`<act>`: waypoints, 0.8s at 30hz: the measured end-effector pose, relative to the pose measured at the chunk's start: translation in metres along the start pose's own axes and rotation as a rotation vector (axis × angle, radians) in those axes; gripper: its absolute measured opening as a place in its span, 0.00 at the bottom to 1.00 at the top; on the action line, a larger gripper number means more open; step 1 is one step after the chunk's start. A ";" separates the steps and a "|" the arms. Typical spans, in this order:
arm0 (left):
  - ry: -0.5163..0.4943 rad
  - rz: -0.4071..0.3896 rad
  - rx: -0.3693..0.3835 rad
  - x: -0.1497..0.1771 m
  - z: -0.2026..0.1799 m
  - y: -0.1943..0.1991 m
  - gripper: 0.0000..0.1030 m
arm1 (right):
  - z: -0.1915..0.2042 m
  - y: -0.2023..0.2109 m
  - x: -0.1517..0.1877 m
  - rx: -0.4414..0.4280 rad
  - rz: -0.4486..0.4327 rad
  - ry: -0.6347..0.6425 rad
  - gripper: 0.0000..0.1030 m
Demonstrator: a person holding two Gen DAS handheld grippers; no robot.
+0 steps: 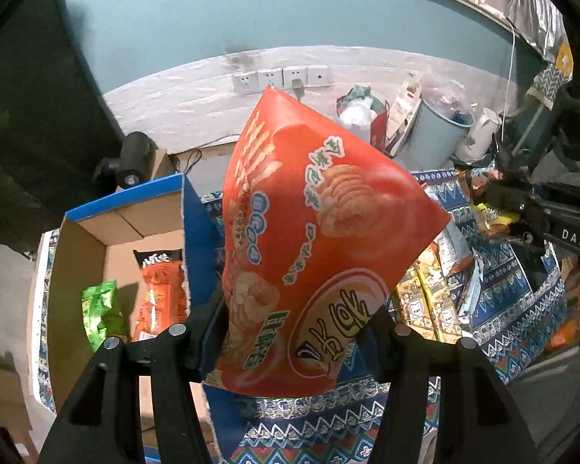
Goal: Organize snacks
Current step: 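Lift both bags and carry them over the cardboard box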
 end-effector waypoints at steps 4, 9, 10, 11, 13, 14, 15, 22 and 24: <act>0.006 -0.017 -0.003 0.000 0.007 0.009 0.58 | 0.014 0.002 -0.004 -0.019 -0.006 0.019 0.23; 0.027 -0.040 -0.010 0.001 0.022 0.019 0.58 | 0.033 0.002 -0.010 -0.044 -0.014 0.047 0.23; 0.032 -0.045 -0.011 0.002 0.026 0.022 0.58 | 0.036 0.001 -0.012 -0.048 -0.014 0.053 0.23; 0.037 -0.049 -0.012 0.002 0.029 0.024 0.58 | 0.041 0.000 -0.013 -0.052 -0.014 0.060 0.23; 0.049 -0.058 -0.019 0.003 0.037 0.028 0.58 | 0.052 -0.002 -0.016 -0.062 -0.015 0.076 0.23; 0.056 -0.063 -0.024 0.004 0.041 0.030 0.58 | 0.056 -0.003 -0.017 -0.066 -0.015 0.082 0.23; 0.063 -0.067 -0.028 0.005 0.046 0.031 0.58 | 0.061 -0.004 -0.018 -0.070 -0.015 0.090 0.23; 0.117 -0.087 -0.051 0.014 0.080 0.040 0.58 | 0.092 -0.015 -0.025 -0.094 -0.006 0.132 0.23; 0.131 -0.093 -0.060 0.018 0.090 0.043 0.58 | 0.101 -0.018 -0.027 -0.100 -0.005 0.143 0.23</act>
Point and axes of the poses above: each gripper's, at about its wrist camera, not at the fingertips, and y roughly against the way its jaws point, z to its left, x to its underside, the point moved 4 cm from there along -y, roughly the way its jaws point
